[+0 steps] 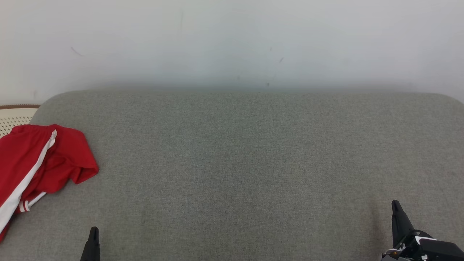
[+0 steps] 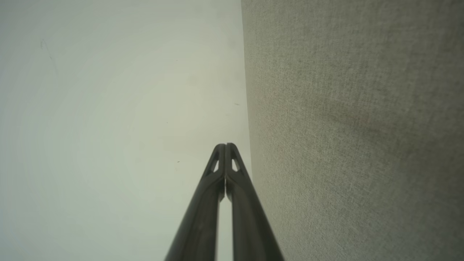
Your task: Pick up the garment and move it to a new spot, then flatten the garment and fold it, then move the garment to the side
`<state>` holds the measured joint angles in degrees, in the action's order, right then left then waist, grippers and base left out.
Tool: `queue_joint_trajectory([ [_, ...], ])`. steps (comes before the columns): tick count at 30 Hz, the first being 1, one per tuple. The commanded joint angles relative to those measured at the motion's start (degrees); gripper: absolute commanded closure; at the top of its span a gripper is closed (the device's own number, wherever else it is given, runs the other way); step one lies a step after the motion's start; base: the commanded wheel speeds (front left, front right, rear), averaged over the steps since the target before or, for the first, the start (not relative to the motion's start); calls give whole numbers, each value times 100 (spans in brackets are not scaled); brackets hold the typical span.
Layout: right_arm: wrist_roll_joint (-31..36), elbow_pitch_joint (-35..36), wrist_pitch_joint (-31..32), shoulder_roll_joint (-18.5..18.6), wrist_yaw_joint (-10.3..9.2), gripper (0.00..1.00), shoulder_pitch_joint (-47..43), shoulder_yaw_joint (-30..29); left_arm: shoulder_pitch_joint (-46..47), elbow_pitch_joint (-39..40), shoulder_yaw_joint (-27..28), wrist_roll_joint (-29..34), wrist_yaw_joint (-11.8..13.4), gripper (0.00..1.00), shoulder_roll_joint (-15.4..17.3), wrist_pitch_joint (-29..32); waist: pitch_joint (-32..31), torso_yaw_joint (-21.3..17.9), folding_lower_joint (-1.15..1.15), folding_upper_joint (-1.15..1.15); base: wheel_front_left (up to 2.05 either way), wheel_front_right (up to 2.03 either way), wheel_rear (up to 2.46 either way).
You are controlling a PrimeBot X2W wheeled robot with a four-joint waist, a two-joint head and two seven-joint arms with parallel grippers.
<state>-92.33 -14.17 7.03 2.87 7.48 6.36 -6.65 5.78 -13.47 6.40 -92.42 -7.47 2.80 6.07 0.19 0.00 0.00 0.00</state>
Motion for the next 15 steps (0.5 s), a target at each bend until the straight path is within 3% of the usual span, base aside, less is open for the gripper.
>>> queue_joint_trajectory([
  [1, -11, 9, -7, -5, 3, 100, -3, 3, -24, 5, 6, -10, -16, 100, 19, 24, 0, 0, 0, 0, 0, 0, 0],
  [15, -11, 9, -8, -5, 3, 100, -3, 4, -24, 5, 6, -10, -16, 100, 20, 24, 0, 0, 0, 0, 0, 0, 0],
])
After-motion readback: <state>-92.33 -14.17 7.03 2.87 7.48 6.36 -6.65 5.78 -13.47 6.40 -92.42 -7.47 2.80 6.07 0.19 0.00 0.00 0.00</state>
